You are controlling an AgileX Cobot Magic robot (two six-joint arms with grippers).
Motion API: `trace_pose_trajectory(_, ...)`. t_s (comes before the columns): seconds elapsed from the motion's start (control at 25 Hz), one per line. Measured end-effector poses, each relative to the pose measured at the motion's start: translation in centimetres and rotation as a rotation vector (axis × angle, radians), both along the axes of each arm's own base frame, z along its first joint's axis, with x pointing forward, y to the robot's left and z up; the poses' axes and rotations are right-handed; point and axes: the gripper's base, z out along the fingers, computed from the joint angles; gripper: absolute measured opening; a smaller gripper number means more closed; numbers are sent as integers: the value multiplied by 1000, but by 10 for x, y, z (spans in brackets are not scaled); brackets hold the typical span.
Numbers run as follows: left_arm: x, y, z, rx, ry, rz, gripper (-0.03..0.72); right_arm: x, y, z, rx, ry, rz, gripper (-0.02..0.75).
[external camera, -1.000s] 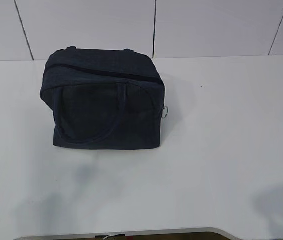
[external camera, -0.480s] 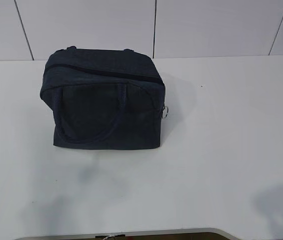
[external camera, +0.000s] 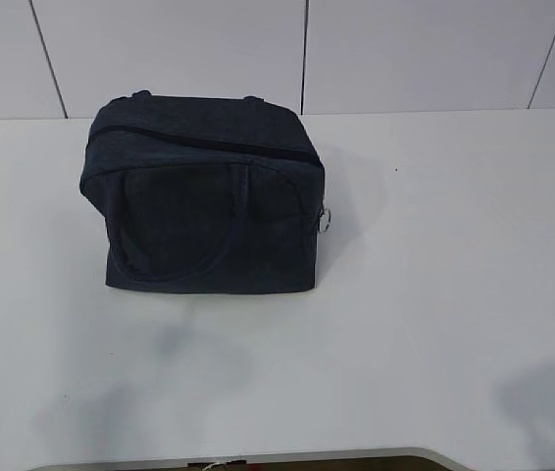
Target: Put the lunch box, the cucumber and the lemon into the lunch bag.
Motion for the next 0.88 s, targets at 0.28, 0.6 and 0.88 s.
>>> trace_pose_trajectory(0.28,3,-2,0,0,0,128,328,0,0,0,0,0,-8,438)
trace_pose_trajectory(0.6,6,-3,0,0,0,237,311,1,3,0,0,0,-243,438)
trace_pose_trajectory(0.88,6,-3,0,-2,0,244,295,1,3,0,1,0,-292,438)
